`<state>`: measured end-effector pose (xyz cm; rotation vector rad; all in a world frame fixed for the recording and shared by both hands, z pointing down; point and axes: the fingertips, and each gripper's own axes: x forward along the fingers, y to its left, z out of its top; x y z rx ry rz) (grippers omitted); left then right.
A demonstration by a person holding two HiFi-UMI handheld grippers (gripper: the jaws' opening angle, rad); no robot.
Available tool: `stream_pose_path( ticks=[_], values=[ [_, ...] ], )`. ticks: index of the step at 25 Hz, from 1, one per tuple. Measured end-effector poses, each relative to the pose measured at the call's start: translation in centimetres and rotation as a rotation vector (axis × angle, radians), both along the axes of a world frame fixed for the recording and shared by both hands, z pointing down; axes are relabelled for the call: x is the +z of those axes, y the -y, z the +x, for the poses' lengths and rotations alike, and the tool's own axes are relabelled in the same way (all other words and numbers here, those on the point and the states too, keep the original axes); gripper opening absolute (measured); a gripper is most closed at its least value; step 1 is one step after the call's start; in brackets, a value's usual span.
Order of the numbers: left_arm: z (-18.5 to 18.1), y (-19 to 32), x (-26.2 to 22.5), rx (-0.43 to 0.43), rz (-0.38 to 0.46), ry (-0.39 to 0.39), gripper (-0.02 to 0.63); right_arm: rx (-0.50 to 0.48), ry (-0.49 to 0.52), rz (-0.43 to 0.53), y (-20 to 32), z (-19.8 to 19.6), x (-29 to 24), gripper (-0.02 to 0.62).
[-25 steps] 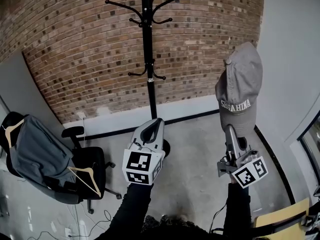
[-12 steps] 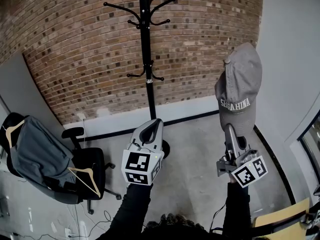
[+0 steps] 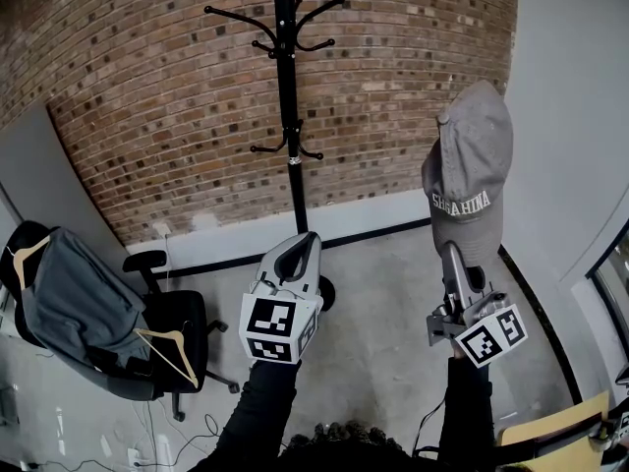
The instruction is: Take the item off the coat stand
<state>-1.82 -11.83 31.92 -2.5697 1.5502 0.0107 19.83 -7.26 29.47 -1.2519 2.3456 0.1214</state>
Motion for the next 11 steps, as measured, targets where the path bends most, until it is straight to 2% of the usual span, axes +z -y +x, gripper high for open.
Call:
stream_pose_path(
  ticks=[11],
  values=[
    [0.68,0.42,-0.15,0.003,0.006,0.006,0.005,-0.002,-0.010,0.007,0.42,0.57,-0.21,0.023]
  ],
)
